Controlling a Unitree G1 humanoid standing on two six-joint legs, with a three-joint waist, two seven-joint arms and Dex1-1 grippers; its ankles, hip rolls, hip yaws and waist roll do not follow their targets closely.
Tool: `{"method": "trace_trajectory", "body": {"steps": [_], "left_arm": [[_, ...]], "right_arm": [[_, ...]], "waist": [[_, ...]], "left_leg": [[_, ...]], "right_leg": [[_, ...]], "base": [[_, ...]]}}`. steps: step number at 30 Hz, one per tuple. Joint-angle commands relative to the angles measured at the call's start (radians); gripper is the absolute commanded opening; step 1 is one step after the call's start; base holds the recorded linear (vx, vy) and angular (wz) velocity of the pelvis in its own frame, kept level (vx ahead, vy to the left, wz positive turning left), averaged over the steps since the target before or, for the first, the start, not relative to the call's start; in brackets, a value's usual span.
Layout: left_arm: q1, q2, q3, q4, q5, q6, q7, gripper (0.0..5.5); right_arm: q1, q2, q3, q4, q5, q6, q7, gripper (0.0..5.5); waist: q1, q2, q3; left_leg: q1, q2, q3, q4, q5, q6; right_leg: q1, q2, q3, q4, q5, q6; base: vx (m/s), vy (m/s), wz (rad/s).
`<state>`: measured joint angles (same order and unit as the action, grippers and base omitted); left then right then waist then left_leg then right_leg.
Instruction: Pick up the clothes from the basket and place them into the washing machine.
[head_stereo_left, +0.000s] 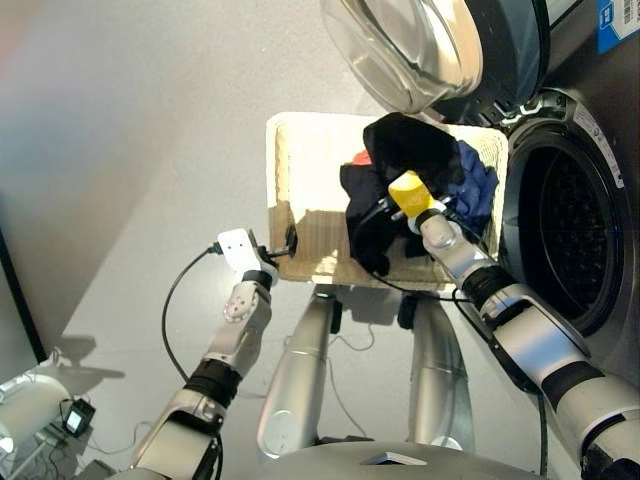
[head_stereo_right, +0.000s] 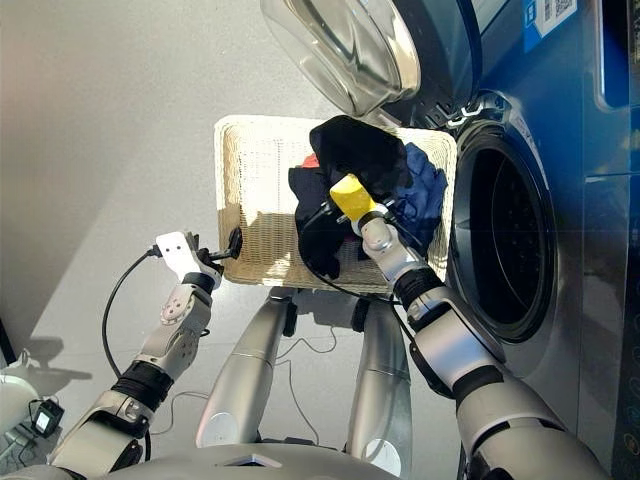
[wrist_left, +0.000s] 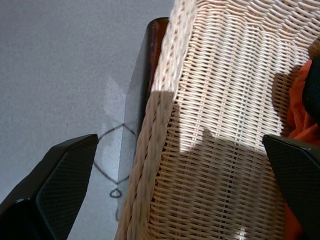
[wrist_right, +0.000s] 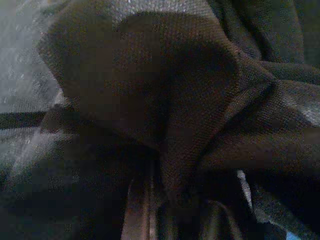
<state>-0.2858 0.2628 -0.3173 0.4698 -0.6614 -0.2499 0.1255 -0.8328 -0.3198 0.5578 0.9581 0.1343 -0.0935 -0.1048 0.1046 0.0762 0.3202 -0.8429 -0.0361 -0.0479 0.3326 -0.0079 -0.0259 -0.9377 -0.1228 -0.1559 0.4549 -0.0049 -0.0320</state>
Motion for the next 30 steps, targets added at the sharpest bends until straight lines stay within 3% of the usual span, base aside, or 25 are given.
{"method": "trace_trajectory", "body": {"steps": [1, 12, 13, 14, 18, 25, 30], "left_arm": [[0.027, 0.028, 0.006, -0.009, 0.044, -0.018, 0.003, 5.50], [0.072, -0.009, 0.016, 0.087, 0.089, -0.009, 0.009, 5.50], [0.078, -0.012, 0.018, 0.095, 0.098, -0.010, 0.010, 5.50], [0.081, -0.013, 0.021, 0.105, 0.102, -0.012, 0.012, 5.50], [0.090, -0.024, 0.024, 0.154, 0.115, -0.016, 0.003, 5.50], [0.095, -0.042, 0.017, 0.208, 0.107, -0.025, 0.003, 5.50], [0.095, -0.045, -0.014, 0.207, 0.094, -0.031, 0.007, 5.50]], "right_arm": [[0.042, 0.029, -0.001, -0.124, 0.056, -0.063, -0.005, 0.00], [0.340, -0.003, -0.134, -0.465, 0.120, -0.134, -0.048, 0.00], [0.374, -0.004, -0.161, -0.496, 0.139, -0.150, -0.053, 0.00], [0.400, -0.004, -0.188, -0.524, 0.166, -0.166, -0.054, 0.00], [0.481, 0.024, -0.268, -0.575, 0.326, -0.229, -0.027, 0.00], [0.517, 0.117, -0.402, -0.539, 0.609, -0.325, -0.041, 0.00], [0.452, 0.176, -0.471, -0.433, 0.770, -0.381, -0.079, 0.00]], "waist": [[-0.021, 0.002, -0.041], [-0.083, -0.018, -0.038], [-0.087, -0.017, -0.037], [-0.096, -0.019, -0.035], [-0.115, -0.015, -0.034], [-0.133, -0.002, -0.036], [-0.130, 0.015, -0.037]], "left_leg": [[0.004, -0.006, 0.043, -0.012, -0.009, 0.027], [0.140, -0.001, 0.067, -0.084, 0.002, 0.023], [0.153, -0.002, 0.070, -0.090, 0.004, 0.022], [0.148, -0.005, 0.075, -0.099, 0.033, 0.027], [0.176, -0.008, 0.088, -0.108, 0.034, 0.025], [0.193, -0.008, 0.104, -0.106, 0.028, 0.025], [0.170, -0.008, 0.107, -0.086, 0.019, 0.026]], "right_leg": [[0.069, -0.002, 0.037, -0.066, -0.007, 0.114], [0.205, 0.003, 0.056, -0.163, 0.032, 0.125], [0.215, 0.004, 0.059, -0.169, 0.036, 0.127], [0.215, 0.000, 0.057, -0.186, 0.065, 0.121], [0.244, 0.003, 0.067, -0.212, 0.075, 0.123], [0.257, 0.007, 0.083, -0.228, 0.083, 0.121], [0.235, 0.007, 0.090, -0.213, 0.077, 0.119]], "base": [[0.000, 0.000, 0.000], [-0.006, 0.003, -0.053], [-0.102, 0.043, -0.233], [-0.101, 0.038, -0.242], [-0.024, 0.010, -0.049], [-0.006, 0.010, -0.056], [0.000, 0.000, 0.000]]}}
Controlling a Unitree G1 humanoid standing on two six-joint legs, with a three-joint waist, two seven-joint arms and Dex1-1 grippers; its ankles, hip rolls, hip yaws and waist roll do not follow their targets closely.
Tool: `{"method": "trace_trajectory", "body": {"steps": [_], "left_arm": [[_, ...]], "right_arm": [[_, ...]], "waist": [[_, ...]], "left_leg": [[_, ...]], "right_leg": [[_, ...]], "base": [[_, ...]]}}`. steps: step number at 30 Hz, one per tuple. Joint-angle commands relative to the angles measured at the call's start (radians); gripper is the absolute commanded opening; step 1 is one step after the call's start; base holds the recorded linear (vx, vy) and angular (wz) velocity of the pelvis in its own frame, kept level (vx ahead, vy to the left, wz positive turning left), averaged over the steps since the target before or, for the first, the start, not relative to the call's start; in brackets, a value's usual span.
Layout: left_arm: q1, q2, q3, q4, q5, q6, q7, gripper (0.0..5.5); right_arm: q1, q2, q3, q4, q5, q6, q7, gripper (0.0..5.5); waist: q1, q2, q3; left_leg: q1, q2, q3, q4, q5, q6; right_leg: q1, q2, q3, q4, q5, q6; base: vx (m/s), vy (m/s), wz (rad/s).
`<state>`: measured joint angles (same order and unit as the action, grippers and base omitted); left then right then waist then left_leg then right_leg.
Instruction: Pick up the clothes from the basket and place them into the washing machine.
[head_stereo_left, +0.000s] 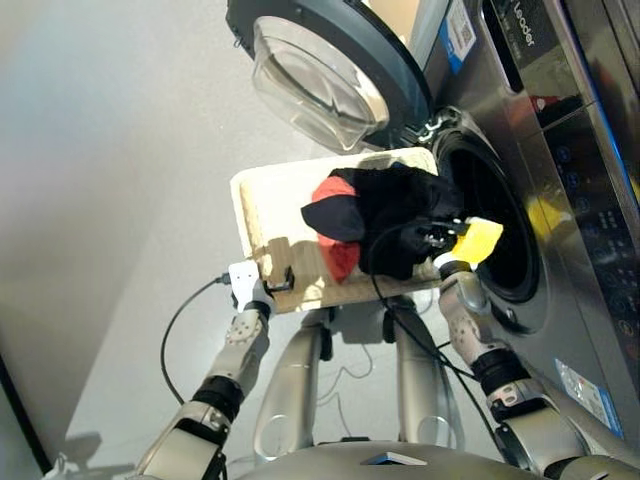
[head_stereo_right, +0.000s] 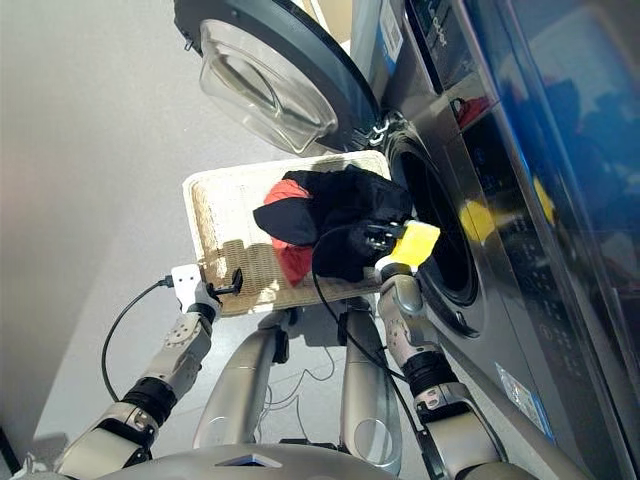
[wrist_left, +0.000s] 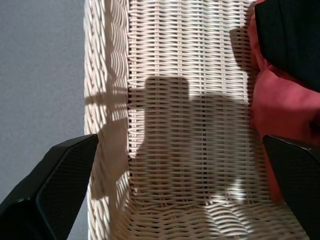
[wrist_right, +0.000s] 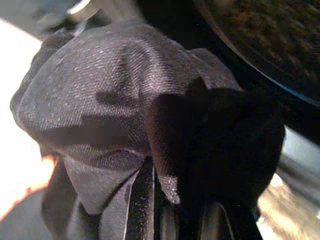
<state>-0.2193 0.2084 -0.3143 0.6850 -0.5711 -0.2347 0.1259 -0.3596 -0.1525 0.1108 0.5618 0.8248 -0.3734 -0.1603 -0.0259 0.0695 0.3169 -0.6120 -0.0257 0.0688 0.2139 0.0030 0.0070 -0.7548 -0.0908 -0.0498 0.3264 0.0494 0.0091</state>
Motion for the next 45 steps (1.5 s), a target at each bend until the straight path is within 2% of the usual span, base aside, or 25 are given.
{"method": "trace_trajectory", "body": {"steps": [1, 6, 7, 8, 14, 19, 23, 27, 32, 35, 37, 41, 42, 43, 44, 45], "left_arm": [[0.029, 0.010, -0.023, -0.013, 0.000, -0.048, 0.006, 5.50], [0.034, 0.041, -0.061, -0.071, -0.010, -0.049, -0.002, 5.50], [0.034, 0.046, -0.065, -0.071, -0.006, -0.050, -0.003, 5.50], [0.029, 0.053, -0.067, -0.067, -0.003, -0.050, -0.001, 5.50], [-0.008, 0.087, -0.077, -0.081, 0.001, -0.052, 0.004, 5.50], [-0.033, 0.098, -0.073, -0.107, 0.004, -0.055, 0.020, 5.50], [-0.035, 0.094, -0.052, -0.100, 0.013, -0.060, 0.033, 5.50], [-0.018, 0.108, -0.042, -0.083, 0.042, -0.069, 0.035, 5.50], [-0.013, 0.110, -0.025, -0.080, 0.049, -0.072, 0.036, 5.50], [-0.021, 0.108, -0.031, -0.073, 0.040, -0.074, 0.038, 5.50], [-0.032, 0.103, -0.036, -0.068, 0.034, -0.076, 0.039, 5.50], [-0.043, 0.090, -0.040, -0.067, 0.020, -0.080, 0.047, 5.50], [-0.048, 0.089, -0.044, -0.066, 0.015, -0.082, 0.045, 5.50], [-0.050, 0.086, -0.045, -0.065, 0.013, -0.081, 0.045, 5.50], [-0.051, 0.088, -0.047, -0.066, 0.011, -0.079, 0.040, 5.50], [-0.052, 0.085, -0.049, -0.067, 0.008, -0.079, 0.038, 5.50]], "right_arm": [[-0.051, 0.010, -0.035, -0.002, 0.103, -0.105, -0.029, 0.00], [-0.232, -0.030, -0.065, 0.116, 0.106, -0.099, -0.106, 0.00], [-0.261, -0.047, -0.066, 0.142, 0.102, -0.091, -0.112, 0.00], [-0.303, -0.068, -0.072, 0.176, 0.084, -0.082, -0.128, 0.00], [-0.495, -0.148, -0.128, 0.292, 0.140, -0.089, -0.179, 0.00], [-0.585, -0.203, -0.172, 0.263, 0.165, -0.135, -0.221, 0.00], [-0.599, -0.256, -0.252, 0.180, 0.119, -0.219, -0.292, 0.00], [-0.626, -0.391, -0.283, 0.189, 0.011, -0.233, -0.383, 0.00], [-0.653, -0.568, -0.310, 0.109, -0.068, -0.258, -0.463, 0.00], [-0.682, -0.646, -0.321, 0.135, -0.051, -0.276, -0.480, 0.00], [-0.671, -0.656, -0.322, 0.153, -0.048, -0.279, -0.487, 0.00], [-0.623, -0.597, -0.326, 0.180, -0.034, -0.258, -0.466, 0.00], [-0.615, -0.576, -0.304, 0.212, -0.013, -0.240, -0.433, 0.22], [-0.613, -0.564, -0.290, 0.228, 0.003, -0.224, -0.407, 4.44], [-0.602, -0.551, -0.264, 0.276, 0.017, -0.188, -0.364, 5.50], [-0.604, -0.534, -0.231, 0.300, 0.033, -0.164, -0.327, 5.50]], "waist": [[0.003, 0.027, -0.033], [0.037, 0.066, -0.010], [0.044, 0.074, -0.010], [0.051, 0.082, -0.005], [0.074, 0.115, 0.009], [0.083, 0.137, 0.017], [0.075, 0.156, 0.018], [0.078, 0.167, 0.013], [0.063, 0.159, 0.010], [0.055, 0.149, 0.006], [0.043, 0.143, 0.005], [0.033, 0.137, 0.001], [0.032, 0.133, 0.000], [0.031, 0.132, 0.000], [0.029, 0.129, -0.001], [0.028, 0.126, 0.000]], "left_leg": [[-0.070, -0.019, -0.011, 0.038, 0.007, -0.006], [-0.137, -0.020, -0.007, 0.073, 0.001, -0.003], [-0.138, -0.018, -0.014, 0.086, -0.030, -0.006], [-0.166, -0.018, -0.014, 0.105, -0.036, -0.004], [-0.298, -0.014, -0.016, 0.204, -0.063, -0.004], [-0.402, -0.005, -0.011, 0.306, -0.096, -0.002], [-0.439, -0.005, -0.006, 0.369, -0.120, -0.001], [-0.441, 0.003, 0.015, 0.378, -0.134, 0.006], [-0.424, 0.014, 0.025, 0.362, -0.141, 0.010], [-0.418, 0.017, 0.025, 0.359, -0.146, 0.011], [-0.412, 0.021, 0.027, 0.356, -0.147, 0.009], [-0.400, 0.022, 0.024, 0.339, -0.145, 0.009], [-0.396, 0.023, 0.023, 0.331, -0.142, 0.007], [-0.394, 0.024, 0.022, 0.326, -0.140, 0.006], [-0.391, 0.025, 0.022, 0.321, -0.137, 0.004], [-0.389, 0.027, 0.022, 0.317, -0.134, 0.002]], "right_leg": [[0.044, -0.026, -0.014, -0.081, 0.022, 0.078], [-0.027, -0.025, -0.001, -0.041, 0.010, 0.074], [-0.031, -0.021, 0.007, -0.023, -0.021, 0.078], [-0.060, -0.021, 0.009, -0.001, -0.028, 0.077], [-0.198, -0.023, 0.026, 0.112, -0.062, 0.067], [-0.313, -0.018, 0.044, 0.233, -0.102, 0.057], [-0.362, -0.012, 0.058, 0.303, -0.128, 0.053], [-0.382, -0.001, 0.075, 0.317, -0.132, 0.057], [-0.387, 0.011, 0.090, 0.308, -0.128, 0.065], [-0.381, 0.014, 0.092, 0.304, -0.130, 0.067], [-0.375, 0.016, 0.092, 0.299, -0.131, 0.066], [-0.361, 0.022, 0.087, 0.278, -0.126, 0.063], [-0.355, 0.022, 0.084, 0.268, -0.122, 0.062], [-0.351, 0.022, 0.081, 0.263, -0.120, 0.061], [-0.345, 0.023, 0.078, 0.256, -0.117, 0.060], [-0.340, 0.023, 0.075, 0.249, -0.113, 0.058]], "base": [[0.000, 0.000, 0.000], [0.014, 0.001, -0.002], [0.077, -0.009, -0.022], [0.086, -0.014, 0.019], [0.000, 0.000, 0.000], [0.000, 0.000, 0.000], [0.000, 0.000, 0.000], [0.049, 0.014, -0.141], [0.025, 0.009, -0.221], [0.010, -0.041, -0.212], [0.000, 0.000, 0.000], [0.000, 0.000, 0.000], [0.000, 0.000, 0.000], [0.000, 0.000, 0.000], [0.000, 0.000, 0.000], [0.000, 0.000, 0.000]]}}
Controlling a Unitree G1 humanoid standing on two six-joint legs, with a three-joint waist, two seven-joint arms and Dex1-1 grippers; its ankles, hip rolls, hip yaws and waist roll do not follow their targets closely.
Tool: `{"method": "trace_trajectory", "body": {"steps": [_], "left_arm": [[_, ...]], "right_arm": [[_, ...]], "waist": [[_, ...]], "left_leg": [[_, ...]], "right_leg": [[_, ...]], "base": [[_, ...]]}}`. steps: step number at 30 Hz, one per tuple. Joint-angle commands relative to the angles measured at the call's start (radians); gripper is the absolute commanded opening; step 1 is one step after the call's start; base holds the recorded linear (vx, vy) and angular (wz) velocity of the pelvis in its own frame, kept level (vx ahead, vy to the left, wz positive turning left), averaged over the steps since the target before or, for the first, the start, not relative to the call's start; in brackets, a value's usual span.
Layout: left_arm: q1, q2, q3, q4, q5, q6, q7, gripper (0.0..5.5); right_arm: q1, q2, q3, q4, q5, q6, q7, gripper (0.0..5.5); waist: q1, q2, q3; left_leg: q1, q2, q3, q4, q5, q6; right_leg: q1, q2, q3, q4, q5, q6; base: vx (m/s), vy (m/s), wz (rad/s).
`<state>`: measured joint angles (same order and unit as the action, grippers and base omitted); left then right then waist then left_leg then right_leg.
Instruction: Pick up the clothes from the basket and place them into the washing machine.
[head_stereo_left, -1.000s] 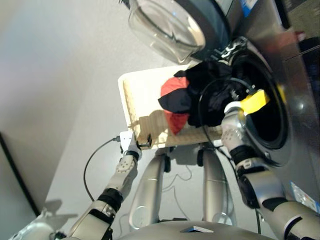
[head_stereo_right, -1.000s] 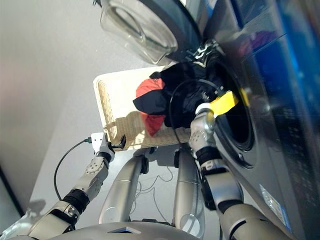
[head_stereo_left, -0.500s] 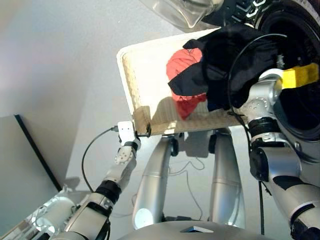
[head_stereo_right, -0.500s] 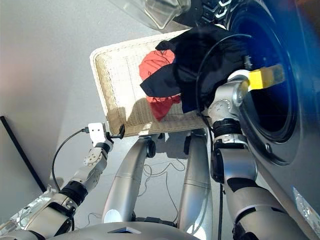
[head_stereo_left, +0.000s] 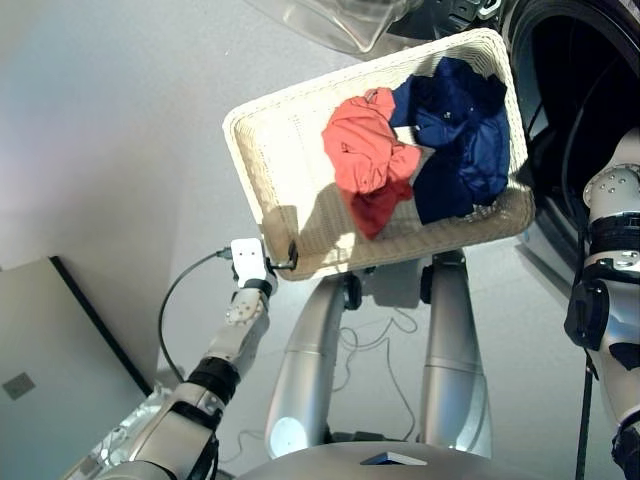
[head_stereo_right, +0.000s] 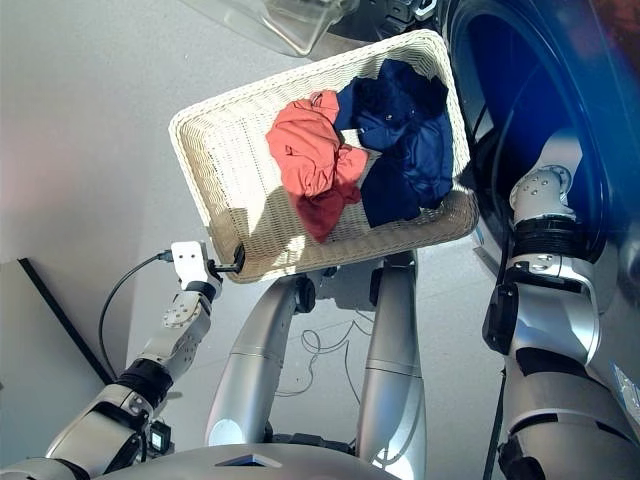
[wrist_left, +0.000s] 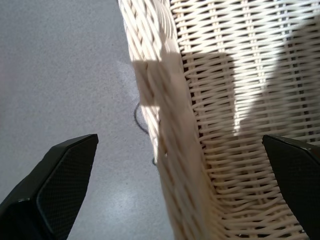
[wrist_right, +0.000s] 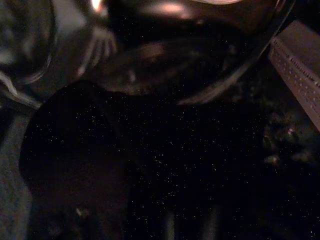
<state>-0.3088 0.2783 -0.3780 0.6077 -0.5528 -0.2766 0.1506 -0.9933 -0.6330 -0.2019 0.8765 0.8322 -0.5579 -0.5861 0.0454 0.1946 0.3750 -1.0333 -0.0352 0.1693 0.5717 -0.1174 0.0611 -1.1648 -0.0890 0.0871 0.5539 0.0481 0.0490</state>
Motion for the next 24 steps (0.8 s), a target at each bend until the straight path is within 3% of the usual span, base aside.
{"method": "trace_trajectory", "body": {"steps": [1, 10, 15, 18, 21, 24], "left_arm": [[0.037, 0.017, 0.016, 0.005, -0.016, -0.036, 0.011, 5.50], [0.012, 0.014, 0.019, -0.064, -0.055, -0.023, -0.022, 5.50], [-0.052, -0.001, -0.015, -0.054, -0.055, -0.008, -0.073, 5.50], [-0.089, -0.018, -0.024, -0.033, -0.058, -0.006, -0.072, 5.50], [-0.165, -0.051, -0.040, 0.015, -0.056, -0.001, -0.059, 5.50], [-0.198, -0.070, -0.041, 0.040, -0.060, 0.000, -0.052, 5.50]], "right_arm": [[0.036, -0.042, 0.115, 0.001, 0.016, 0.050, 0.125, 5.50], [0.167, 0.106, 0.332, -0.054, -0.071, 0.185, 0.319, 5.50], [0.266, 0.111, 0.509, -0.112, -0.268, 0.268, 0.437, 5.50], [0.282, 0.112, 0.568, -0.141, -0.355, 0.289, 0.452, 5.50], [0.297, 0.111, 0.677, -0.226, -0.551, 0.317, 0.467, 5.50], [0.322, 0.124, 0.703, -0.270, -0.616, 0.322, 0.471, 5.50]], "waist": [[-0.045, -0.001, -0.058], [-0.062, -0.041, -0.060], [-0.071, -0.079, -0.062], [-0.075, -0.092, -0.062], [-0.083, -0.114, -0.059], [-0.089, -0.122, -0.060]], "left_leg": [[0.034, 0.037, -0.079, -0.044, -0.011, -0.054], [0.075, 0.036, -0.086, -0.113, 0.026, -0.066], [0.107, 0.033, -0.100, -0.161, 0.054, -0.073], [0.116, 0.032, -0.106, -0.176, 0.063, -0.075], [0.117, 0.033, -0.111, -0.177, 0.068, -0.074], [0.108, 0.036, -0.114, -0.167, 0.064, -0.073]], "right_leg": [[0.074, 0.022, -0.065, 0.017, -0.108, 0.017], [0.133, 0.022, -0.096, -0.053, -0.075, 0.010], [0.180, 0.018, -0.116, -0.112, -0.051, 0.014], [0.195, 0.019, -0.122, -0.131, -0.042, 0.016], [0.203, 0.020, -0.128, -0.137, -0.039, 0.017], [0.196, 0.023, -0.127, -0.130, -0.043, 0.016]], "base": [[0.000, 0.000, 0.000], [-0.003, -0.006, -0.003], [0.000, 0.000, 0.000], [0.000, 0.000, 0.000], [0.000, 0.000, 0.000], [0.000, 0.000, 0.000]]}}
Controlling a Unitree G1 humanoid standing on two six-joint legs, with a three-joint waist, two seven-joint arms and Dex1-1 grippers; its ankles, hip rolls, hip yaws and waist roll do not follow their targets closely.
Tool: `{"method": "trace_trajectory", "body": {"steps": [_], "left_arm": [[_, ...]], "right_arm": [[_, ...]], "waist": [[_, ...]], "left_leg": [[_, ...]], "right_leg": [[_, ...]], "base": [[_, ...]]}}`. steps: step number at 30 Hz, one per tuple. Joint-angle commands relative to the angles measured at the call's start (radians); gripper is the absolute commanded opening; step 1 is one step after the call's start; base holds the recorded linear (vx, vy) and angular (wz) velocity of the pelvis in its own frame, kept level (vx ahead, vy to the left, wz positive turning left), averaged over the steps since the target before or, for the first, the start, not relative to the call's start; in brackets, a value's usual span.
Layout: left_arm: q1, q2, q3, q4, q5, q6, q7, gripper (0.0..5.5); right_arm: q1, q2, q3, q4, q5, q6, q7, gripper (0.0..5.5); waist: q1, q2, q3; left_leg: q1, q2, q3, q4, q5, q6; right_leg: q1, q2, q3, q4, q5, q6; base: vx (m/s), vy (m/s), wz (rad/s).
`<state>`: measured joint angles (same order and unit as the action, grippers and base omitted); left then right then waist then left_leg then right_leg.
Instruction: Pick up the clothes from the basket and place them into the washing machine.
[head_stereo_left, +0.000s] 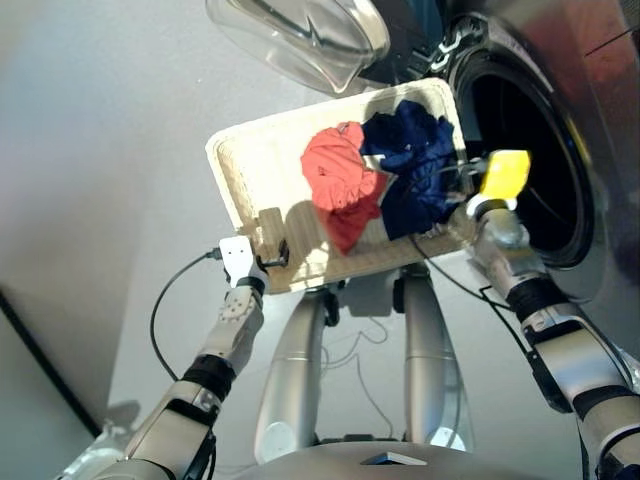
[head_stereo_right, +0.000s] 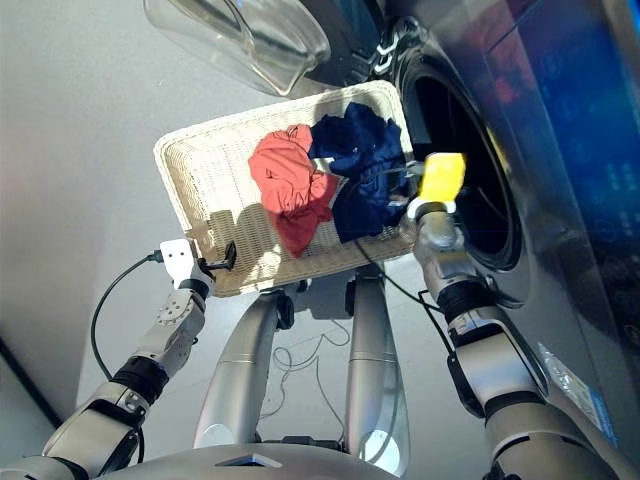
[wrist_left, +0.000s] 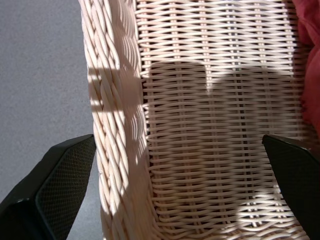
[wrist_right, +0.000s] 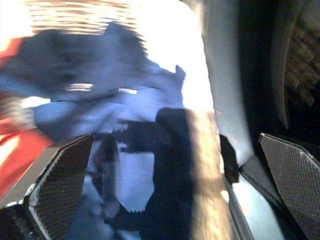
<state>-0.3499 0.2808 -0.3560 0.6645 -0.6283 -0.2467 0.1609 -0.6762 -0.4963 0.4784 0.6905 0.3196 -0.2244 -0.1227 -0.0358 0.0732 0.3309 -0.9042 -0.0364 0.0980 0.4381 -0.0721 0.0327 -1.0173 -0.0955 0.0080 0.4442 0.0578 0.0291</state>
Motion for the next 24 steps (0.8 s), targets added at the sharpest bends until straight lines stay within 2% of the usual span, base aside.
{"method": "trace_trajectory", "body": {"steps": [1, 7, 13, 14, 16, 19, 24], "left_arm": [[-0.177, -0.082, -0.067, -0.001, 0.020, -0.032, -0.057, 5.50], [-0.285, -0.122, -0.094, 0.062, 0.030, -0.026, -0.036, 5.50], [-0.355, -0.139, -0.121, 0.079, 0.051, -0.023, -0.019, 5.50], [-0.400, -0.100, -0.163, 0.047, 0.314, -0.032, 0.106, 5.50], [-0.384, -0.112, -0.128, 0.031, 0.342, -0.029, 0.196, 5.50], [-0.329, -0.145, -0.075, 0.054, 0.286, -0.042, 0.232, 5.50], [-0.207, -0.143, -0.010, 0.100, 0.306, -0.028, 0.283, 5.50]], "right_arm": [[0.002, -0.009, 0.036, -0.086, -0.128, -0.009, 0.010, 5.50], [0.021, 0.023, 0.074, -0.173, -0.265, 0.002, -0.018, 5.50], [0.056, 0.057, 0.091, -0.195, -0.311, 0.007, -0.026, 5.50], [0.077, 0.070, 0.095, -0.171, -0.325, 0.003, -0.037, 5.50], [0.101, 0.092, 0.100, -0.142, -0.329, 0.002, -0.048, 5.50], [0.140, 0.120, 0.115, -0.108, -0.324, 0.005, -0.050, 5.50], [0.194, 0.128, 0.130, -0.097, -0.321, 0.000, -0.037, 5.50]], "waist": [[-0.010, -0.004, -0.015], [-0.033, -0.017, -0.009], [-0.054, -0.025, 0.000], [-0.058, -0.022, 0.004], [-0.054, -0.017, 0.007], [-0.049, -0.008, 0.005], [-0.034, 0.006, -0.009]], "left_leg": [[-0.027, 0.039, -0.045, -0.029, 0.016, -0.043], [-0.068, 0.052, -0.043, 0.005, -0.001, -0.041], [-0.102, 0.066, -0.034, 0.041, -0.019, -0.036], [-0.105, 0.068, -0.031, 0.042, -0.023, -0.034], [-0.099, 0.068, -0.028, 0.038, -0.021, -0.033], [-0.078, 0.062, -0.026, 0.023, -0.014, -0.034], [-0.017, 0.051, -0.025, -0.018, -0.005, -0.041]], "right_leg": [[0.044, 0.031, -0.048, -0.016, -0.054, 0.035], [0.006, 0.042, -0.040, 0.001, -0.059, 0.034], [-0.028, 0.052, -0.031, 0.019, -0.064, 0.035], [-0.034, 0.054, -0.027, 0.022, -0.064, 0.038], [-0.033, 0.050, -0.023, 0.023, -0.064, 0.041], [-0.016, 0.047, -0.024, 0.021, -0.066, 0.040], [0.037, 0.042, -0.030, -0.001, -0.065, 0.039]], "base": [[0.000, 0.000, 0.000], [0.000, 0.000, 0.000], [0.000, 0.000, 0.000], [0.054, 0.024, -0.086], [0.032, 0.004, -0.028], [0.000, 0.000, 0.000], [0.000, 0.000, 0.000]]}}
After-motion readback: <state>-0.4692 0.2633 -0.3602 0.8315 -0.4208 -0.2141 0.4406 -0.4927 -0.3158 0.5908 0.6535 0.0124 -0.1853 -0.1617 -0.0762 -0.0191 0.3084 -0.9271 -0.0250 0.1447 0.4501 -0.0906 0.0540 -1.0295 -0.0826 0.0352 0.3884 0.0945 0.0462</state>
